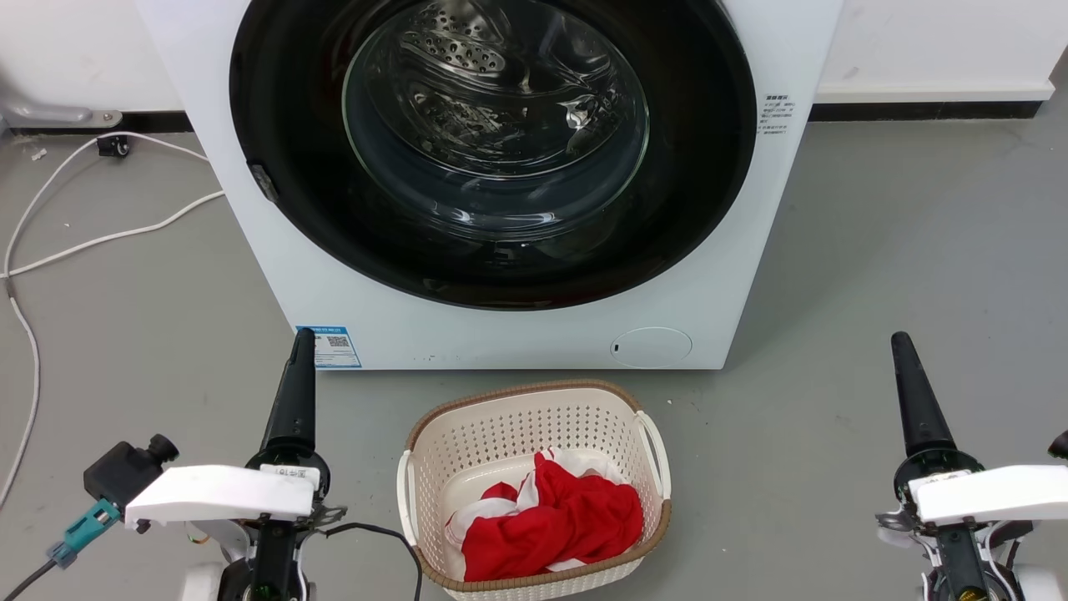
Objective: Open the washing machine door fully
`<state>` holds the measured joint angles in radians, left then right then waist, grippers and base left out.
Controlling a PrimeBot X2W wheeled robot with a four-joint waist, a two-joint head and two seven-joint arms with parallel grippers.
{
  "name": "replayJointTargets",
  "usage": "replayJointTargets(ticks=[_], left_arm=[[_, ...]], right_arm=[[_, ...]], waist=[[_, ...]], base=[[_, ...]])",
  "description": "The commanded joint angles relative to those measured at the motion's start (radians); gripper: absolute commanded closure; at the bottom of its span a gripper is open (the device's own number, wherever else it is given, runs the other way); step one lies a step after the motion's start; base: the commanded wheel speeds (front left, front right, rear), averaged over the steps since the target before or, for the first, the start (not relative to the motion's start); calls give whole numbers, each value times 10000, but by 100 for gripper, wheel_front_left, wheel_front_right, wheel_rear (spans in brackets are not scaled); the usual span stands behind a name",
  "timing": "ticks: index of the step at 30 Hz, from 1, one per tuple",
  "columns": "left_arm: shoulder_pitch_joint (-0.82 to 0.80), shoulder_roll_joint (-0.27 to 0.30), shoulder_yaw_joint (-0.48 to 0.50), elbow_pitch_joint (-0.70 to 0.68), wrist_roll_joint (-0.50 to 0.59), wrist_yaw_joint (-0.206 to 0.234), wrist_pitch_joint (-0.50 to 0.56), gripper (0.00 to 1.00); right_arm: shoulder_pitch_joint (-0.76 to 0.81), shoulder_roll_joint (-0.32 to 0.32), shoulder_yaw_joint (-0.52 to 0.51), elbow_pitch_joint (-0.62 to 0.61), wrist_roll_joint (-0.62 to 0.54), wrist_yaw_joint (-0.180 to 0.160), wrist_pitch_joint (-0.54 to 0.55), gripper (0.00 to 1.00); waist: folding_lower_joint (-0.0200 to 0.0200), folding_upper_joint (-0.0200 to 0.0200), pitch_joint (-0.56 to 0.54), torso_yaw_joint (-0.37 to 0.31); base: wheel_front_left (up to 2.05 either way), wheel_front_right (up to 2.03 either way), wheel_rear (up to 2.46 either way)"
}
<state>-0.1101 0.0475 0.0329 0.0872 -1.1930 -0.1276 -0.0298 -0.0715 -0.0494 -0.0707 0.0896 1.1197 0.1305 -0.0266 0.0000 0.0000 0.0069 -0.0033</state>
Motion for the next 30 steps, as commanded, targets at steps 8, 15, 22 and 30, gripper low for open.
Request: replayJointTargets(ticks=[8, 15, 22, 30], left_arm=[[-344, 39, -297, -408, 2010, -22, -329, 0], [-317, 74, -460, -292, 3485, -24, -565, 0], [-221, 77, -426, -142, 4904, 37, -780, 0], [-189, 140, -566, 3, 6247, 194, -1015, 0]], right_arm=[[28, -25, 200, -473, -2648, 3, -350, 0], [143, -24, 306, -526, -4223, 2, -586, 0], [208, -23, 378, -542, -5423, 2, -809, 0], [263, -22, 428, -424, -6603, 2, -961, 0]], waist=[[0, 0, 10, 19], [0, 0, 13, 38], [0, 0, -12, 47], [0, 0, -30, 68]], base=[[0, 0, 0], [0, 0, 0], [0, 0, 0], [0, 0, 0]])
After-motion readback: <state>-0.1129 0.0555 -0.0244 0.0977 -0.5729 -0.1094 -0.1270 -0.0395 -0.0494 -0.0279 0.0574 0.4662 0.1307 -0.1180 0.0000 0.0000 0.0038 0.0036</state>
